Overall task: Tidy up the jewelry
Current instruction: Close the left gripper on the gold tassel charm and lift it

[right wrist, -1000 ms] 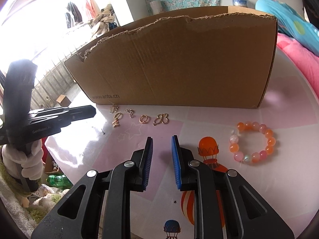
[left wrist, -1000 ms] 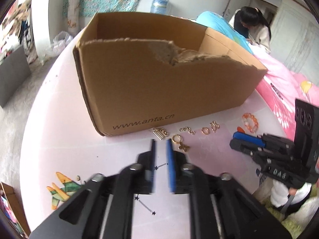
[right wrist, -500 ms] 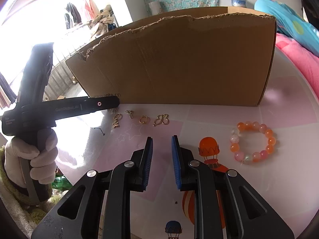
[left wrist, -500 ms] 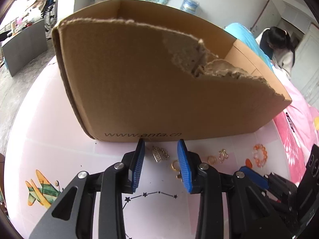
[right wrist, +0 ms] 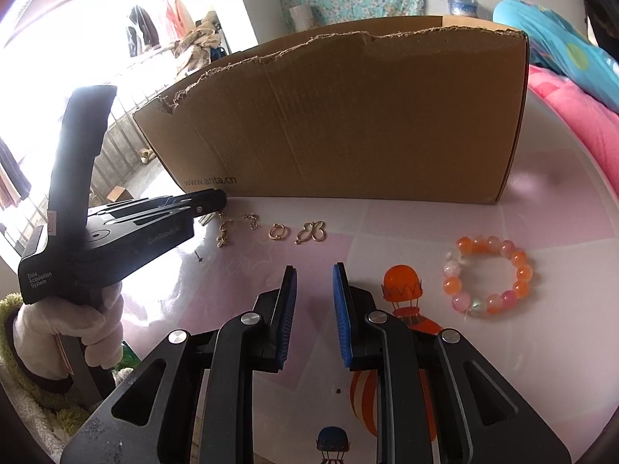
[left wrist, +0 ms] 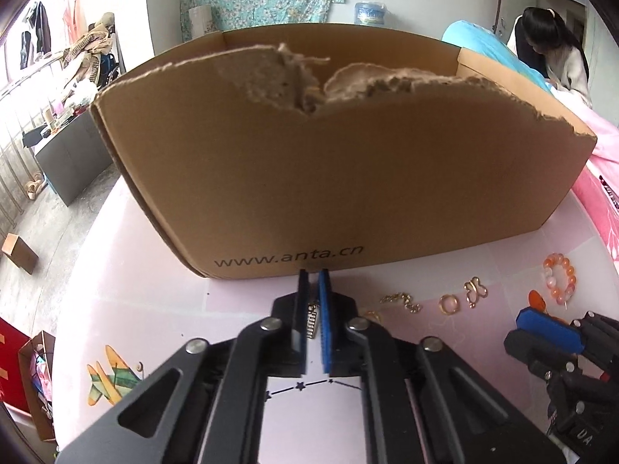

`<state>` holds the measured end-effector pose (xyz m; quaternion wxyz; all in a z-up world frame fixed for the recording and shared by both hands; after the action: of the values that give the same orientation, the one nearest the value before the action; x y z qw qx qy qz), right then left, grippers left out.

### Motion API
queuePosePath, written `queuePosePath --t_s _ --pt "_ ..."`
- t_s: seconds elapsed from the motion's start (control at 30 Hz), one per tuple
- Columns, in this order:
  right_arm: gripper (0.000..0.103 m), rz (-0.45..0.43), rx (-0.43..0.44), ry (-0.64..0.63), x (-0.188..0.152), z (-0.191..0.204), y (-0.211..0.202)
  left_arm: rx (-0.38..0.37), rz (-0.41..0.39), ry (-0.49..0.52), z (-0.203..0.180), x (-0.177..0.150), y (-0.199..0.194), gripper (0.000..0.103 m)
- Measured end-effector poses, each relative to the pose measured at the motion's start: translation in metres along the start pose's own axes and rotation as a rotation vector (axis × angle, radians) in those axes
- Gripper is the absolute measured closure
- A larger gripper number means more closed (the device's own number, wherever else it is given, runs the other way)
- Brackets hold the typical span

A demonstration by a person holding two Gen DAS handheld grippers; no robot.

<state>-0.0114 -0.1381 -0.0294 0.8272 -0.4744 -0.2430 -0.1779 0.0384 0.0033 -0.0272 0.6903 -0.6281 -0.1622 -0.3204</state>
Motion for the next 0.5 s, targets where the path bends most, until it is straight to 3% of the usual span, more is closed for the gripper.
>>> queuePosePath --t_s 0.27,0.5 --pt "0.084 -0.003 -0.003 0.002 0.0 -0.006 -0.005 -0.196 -0.029 -0.09 0.031 -0.016 -0.011 0.103" --pt "0.083 -0.041 0.015 -0.007 0.006 -0.008 -0.024 -0.307 -0.14 -0.124 0.051 -0.021 -0.046 0.103"
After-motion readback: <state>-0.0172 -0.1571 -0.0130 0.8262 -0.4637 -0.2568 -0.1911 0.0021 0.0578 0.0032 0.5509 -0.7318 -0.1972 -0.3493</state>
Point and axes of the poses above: each gripper's, at about its wrist camera, not at the fingertips, and y roughly the way its jaws point, z to its left, x to its top, the point moved 1 cm from there along y, roughly the way its jaws point, and after that the axes turned 15 degrees about y, right-handed, at the moved point
